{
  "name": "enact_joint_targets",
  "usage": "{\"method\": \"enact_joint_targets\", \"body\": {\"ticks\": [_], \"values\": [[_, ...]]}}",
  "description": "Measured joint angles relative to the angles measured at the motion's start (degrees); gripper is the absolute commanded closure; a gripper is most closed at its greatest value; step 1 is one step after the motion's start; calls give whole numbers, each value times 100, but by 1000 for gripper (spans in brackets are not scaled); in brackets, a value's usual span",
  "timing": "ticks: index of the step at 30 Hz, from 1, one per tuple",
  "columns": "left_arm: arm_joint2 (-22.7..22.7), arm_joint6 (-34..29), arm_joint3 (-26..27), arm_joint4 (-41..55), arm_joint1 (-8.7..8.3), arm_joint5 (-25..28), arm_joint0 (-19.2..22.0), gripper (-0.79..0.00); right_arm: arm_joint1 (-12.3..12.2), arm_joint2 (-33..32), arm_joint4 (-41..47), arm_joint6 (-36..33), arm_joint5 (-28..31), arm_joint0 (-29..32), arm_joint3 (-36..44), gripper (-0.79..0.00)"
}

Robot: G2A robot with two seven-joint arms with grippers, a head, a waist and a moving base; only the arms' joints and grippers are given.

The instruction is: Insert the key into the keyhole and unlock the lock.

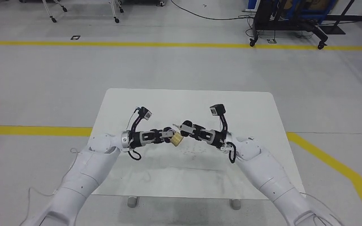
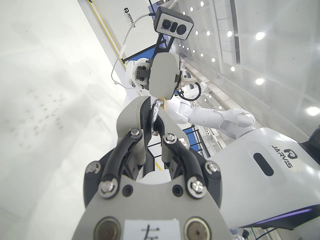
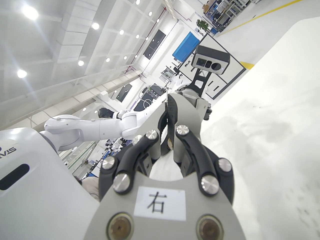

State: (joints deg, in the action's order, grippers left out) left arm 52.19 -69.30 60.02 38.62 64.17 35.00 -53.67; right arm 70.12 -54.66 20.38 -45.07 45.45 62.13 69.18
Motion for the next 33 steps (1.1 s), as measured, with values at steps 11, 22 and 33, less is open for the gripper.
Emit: {"method": "enact_joint_targets", "body": {"ticks": [11, 22, 33], "values": [[-71, 140, -417, 179, 52, 142, 147, 0, -14, -14, 333, -408, 133, -17, 5, 0], [-58, 220, -430, 125, 51, 91, 132, 0, -14, -17, 339, -403, 134, -14, 8, 0], [80, 1751, -154, -414, 35, -2137, 235, 0, -244, -840, -1199, 607, -367, 745, 1012, 0]]}}
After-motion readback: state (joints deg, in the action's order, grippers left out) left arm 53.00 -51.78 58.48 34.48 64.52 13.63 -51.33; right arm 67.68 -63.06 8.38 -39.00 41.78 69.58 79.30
